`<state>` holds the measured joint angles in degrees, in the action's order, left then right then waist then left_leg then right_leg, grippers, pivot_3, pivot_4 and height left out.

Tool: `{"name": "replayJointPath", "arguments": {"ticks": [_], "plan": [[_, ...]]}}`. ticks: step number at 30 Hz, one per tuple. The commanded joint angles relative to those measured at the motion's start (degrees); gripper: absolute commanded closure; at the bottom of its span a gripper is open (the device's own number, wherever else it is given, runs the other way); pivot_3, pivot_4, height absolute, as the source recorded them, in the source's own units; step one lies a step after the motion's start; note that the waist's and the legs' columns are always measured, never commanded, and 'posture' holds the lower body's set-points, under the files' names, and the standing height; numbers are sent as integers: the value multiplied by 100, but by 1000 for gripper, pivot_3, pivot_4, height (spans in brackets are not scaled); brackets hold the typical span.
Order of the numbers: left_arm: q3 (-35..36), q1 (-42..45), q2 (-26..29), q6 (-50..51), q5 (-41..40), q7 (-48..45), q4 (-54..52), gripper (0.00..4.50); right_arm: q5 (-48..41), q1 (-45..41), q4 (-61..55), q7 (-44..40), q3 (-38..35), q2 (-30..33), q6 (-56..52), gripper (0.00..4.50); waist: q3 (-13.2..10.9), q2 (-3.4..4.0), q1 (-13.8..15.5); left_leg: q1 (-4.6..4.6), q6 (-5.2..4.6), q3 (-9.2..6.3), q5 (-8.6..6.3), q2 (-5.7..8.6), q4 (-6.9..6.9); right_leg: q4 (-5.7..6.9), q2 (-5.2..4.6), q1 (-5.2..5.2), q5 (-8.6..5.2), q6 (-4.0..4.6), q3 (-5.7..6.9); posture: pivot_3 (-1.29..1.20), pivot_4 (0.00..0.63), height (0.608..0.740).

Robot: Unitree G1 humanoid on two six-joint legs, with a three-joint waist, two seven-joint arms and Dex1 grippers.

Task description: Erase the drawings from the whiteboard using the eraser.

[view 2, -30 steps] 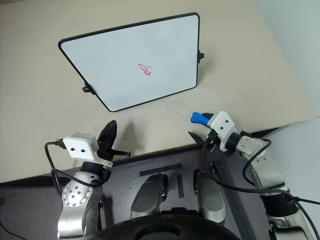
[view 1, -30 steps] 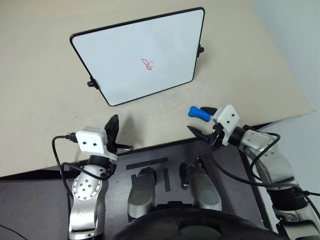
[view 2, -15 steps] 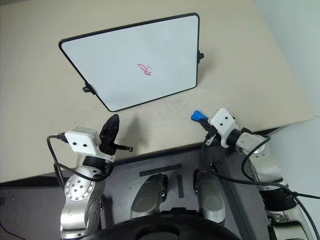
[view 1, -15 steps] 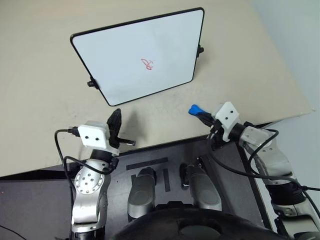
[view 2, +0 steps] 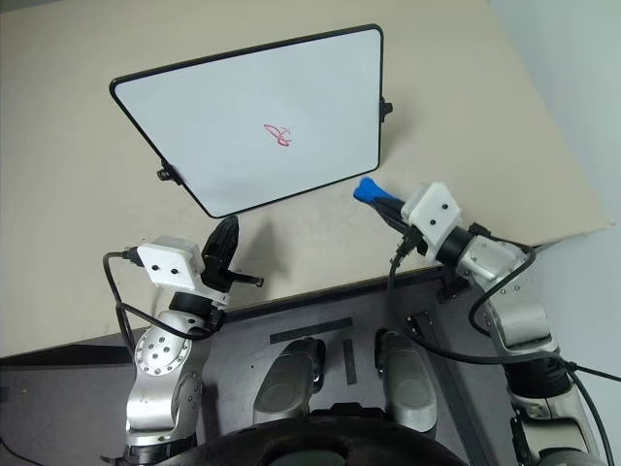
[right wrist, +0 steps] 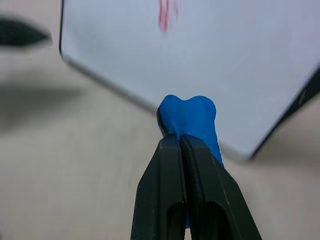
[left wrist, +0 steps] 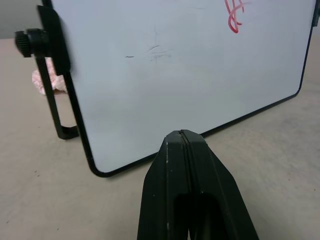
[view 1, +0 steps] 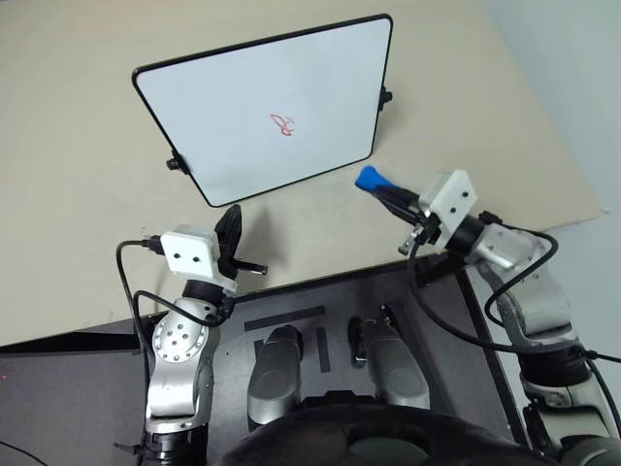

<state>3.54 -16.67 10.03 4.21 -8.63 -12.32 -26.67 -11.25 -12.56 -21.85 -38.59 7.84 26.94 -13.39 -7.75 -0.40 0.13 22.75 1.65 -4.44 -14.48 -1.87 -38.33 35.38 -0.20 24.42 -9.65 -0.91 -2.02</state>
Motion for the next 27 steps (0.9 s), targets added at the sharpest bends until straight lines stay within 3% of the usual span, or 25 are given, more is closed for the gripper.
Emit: {"name": "replayJointPath", "arguments": {"ticks": [1,6,17,22,27], "plan": [[15,125,-69,-70,-46,37,33,4500,178,-663,329,-203,297,-231,703,4433,1,-1,5,0,0,-1,1,0,0,1,0,0,0,0,0,0,150,740],[-4,273,-91,-80,-26,30,139,4500,699,-1637,1681,-363,722,-633,2063,4433,0,0,-6,-5,0,-4,3,-3,1,12,-1,11,39,64,0,0,150,740],[19,473,-144,-225,31,66,349,4500,1620,-3399,5613,-310,1097,-1169,4822,4433,0,0,35,21,3,-4,0,-3,5,18,-12,43,46,77,3,0,150,740],[27,525,-171,-322,46,90,441,4500,2148,-3919,7151,-5,1188,-1327,5522,4433,-1,1,33,23,5,-4,-3,-3,6,27,-16,52,50,87,3,0,150,740],[29,562,-187,-396,63,100,513,4500,2479,-4145,7967,223,1240,-1451,5934,4433,-1,1,27,16,6,-3,-3,-4,5,52,-19,57,51,103,2,0,150,740]]}}
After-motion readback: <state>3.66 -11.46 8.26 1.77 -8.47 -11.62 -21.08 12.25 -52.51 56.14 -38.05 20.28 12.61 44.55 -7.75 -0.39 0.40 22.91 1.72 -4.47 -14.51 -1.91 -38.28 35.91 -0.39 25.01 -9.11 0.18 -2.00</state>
